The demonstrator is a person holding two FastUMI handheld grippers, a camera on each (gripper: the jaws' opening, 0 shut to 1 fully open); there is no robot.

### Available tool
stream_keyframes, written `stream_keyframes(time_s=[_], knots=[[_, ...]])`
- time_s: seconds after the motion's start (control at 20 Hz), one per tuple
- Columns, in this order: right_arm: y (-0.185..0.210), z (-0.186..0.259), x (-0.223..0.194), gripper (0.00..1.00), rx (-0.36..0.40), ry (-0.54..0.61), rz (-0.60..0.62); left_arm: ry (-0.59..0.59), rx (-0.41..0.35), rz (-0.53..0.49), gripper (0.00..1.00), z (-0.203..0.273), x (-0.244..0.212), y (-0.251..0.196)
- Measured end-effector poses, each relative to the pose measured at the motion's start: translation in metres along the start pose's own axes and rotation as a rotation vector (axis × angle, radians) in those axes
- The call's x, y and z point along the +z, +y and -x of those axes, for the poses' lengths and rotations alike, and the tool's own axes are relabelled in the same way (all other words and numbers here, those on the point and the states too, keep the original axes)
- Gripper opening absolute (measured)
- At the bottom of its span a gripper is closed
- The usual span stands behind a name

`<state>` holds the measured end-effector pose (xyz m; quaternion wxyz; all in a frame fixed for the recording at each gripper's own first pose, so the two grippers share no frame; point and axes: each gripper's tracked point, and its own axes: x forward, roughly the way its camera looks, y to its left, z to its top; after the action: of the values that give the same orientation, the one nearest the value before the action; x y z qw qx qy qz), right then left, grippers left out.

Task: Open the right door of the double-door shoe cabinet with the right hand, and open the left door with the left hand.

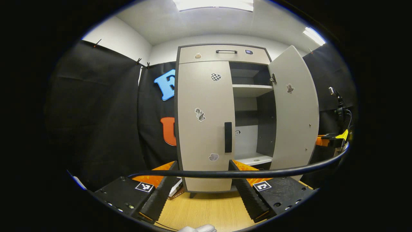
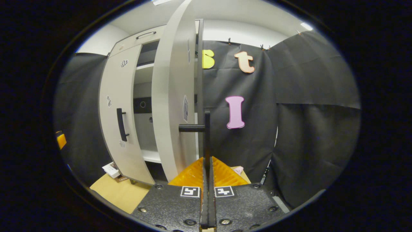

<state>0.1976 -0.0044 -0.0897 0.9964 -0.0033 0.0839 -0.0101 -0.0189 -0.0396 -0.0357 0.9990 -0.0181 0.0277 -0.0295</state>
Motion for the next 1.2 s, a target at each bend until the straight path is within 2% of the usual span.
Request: stream_keyframes(time_s=[0.1, 0.2, 0.25, 0.3, 0.35, 0.4, 0.45, 0.5, 0.55, 0.95, 1.2], knots=[[-0.001, 0.003, -0.003, 0.04, -0.004, 0.006, 0.002, -0.004, 0.005, 0.0, 0.96, 0.0, 0.001, 0.001], [-0.01, 0.008, -0.003, 0.11, -0.031, 0.011, 0.025, -0.005, 0.006, -0.003, 0.96, -0.002, 0.003, 0.002], [-0.016, 0.013, -0.001, 0.23, -0.05, 0.002, 0.042, -0.007, 0.005, -0.005, 0.96, -0.003, 0.002, 0.003], [-0.021, 0.018, 0.002, 0.33, -0.068, -0.006, 0.057, -0.007, 0.004, -0.008, 1.0, -0.001, 0.001, 0.003], [-0.022, 0.021, 0.004, 0.54, -0.078, -0.015, 0.061, -0.009, 0.003, -0.009, 1.0, -0.003, 0.002, 0.004], [-0.022, 0.025, 0.006, 0.63, -0.087, -0.024, 0.06, -0.012, 0.004, -0.014, 0.96, -0.004, 0.003, 0.005], [-0.022, 0.027, 0.008, 0.78, -0.1, -0.032, 0.055, -0.013, 0.005, -0.018, 0.96, -0.006, 0.003, 0.006], [-0.021, 0.031, 0.009, 0.85, -0.113, -0.037, 0.047, -0.014, 0.007, -0.02, 0.96, -0.008, 0.004, 0.006], [-0.016, 0.035, 0.013, 0.99, -0.105, -0.051, 0.031, -0.014, 0.004, -0.018, 0.96, -0.01, 0.003, 0.006], [0.015, 0.056, 0.015, 1.0, -0.062, -0.076, 0.022, -0.033, -0.005, 0.003, 0.96, -0.051, 0.004, 0.002], [0.041, 0.06, 0.004, 1.0, -0.026, -0.044, 0.001, -0.036, -0.045, 0.013, 0.96, -0.095, -0.001, -0.026]])
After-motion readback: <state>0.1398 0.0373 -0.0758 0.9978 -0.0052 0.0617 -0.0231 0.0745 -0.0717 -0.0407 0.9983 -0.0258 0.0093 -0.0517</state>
